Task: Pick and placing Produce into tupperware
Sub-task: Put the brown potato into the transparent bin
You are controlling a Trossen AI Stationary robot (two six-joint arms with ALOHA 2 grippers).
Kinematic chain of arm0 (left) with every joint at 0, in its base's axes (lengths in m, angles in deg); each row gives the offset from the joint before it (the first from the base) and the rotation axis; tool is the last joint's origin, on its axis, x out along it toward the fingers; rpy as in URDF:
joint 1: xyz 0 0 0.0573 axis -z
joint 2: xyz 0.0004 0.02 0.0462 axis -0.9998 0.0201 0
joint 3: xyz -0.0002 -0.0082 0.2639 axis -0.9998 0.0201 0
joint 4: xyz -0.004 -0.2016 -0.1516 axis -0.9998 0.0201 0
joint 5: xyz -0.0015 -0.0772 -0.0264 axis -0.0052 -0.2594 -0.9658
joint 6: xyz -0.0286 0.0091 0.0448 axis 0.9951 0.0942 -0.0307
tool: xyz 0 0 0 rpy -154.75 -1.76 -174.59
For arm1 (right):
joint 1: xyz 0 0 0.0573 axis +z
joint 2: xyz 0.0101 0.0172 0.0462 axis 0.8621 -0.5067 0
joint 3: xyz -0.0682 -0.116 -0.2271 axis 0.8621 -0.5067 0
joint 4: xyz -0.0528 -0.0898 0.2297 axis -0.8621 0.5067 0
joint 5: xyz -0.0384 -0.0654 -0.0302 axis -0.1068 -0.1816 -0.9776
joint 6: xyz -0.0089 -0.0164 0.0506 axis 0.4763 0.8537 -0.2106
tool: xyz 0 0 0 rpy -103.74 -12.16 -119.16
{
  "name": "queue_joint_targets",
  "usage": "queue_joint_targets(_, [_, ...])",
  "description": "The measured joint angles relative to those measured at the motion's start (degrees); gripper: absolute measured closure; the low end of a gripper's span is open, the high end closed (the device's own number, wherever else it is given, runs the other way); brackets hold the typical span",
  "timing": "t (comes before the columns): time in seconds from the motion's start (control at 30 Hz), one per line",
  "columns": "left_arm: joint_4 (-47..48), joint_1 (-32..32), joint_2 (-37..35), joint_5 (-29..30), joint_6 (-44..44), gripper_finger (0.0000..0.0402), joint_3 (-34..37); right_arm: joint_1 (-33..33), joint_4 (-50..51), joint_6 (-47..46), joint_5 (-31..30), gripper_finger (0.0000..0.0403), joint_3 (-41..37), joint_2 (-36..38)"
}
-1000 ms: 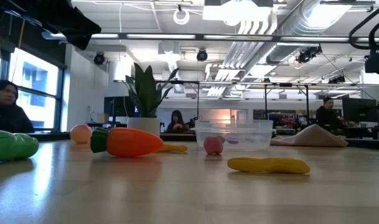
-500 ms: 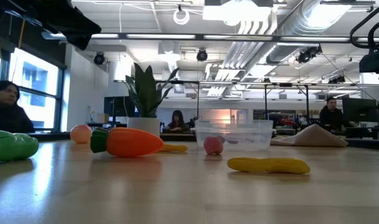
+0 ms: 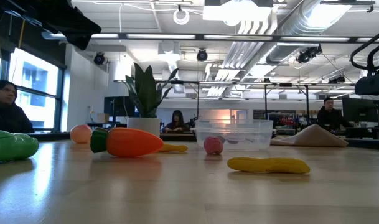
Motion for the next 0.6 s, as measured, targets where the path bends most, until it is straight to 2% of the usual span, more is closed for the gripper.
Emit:
queue_joint_targets(0.27, [0.00,0.00,0.01,0.02,0.00,0.0394,0.00,-1.29,0.08,0.48,-1.69,0.0123,0.00,0.00])
queue_joint_targets(0.6, [0.00,0.00,0.01,0.01,0.00,0.0394,0.00,-2.28,0.10,2.17,0.03,0.0141,0.00,0.00])
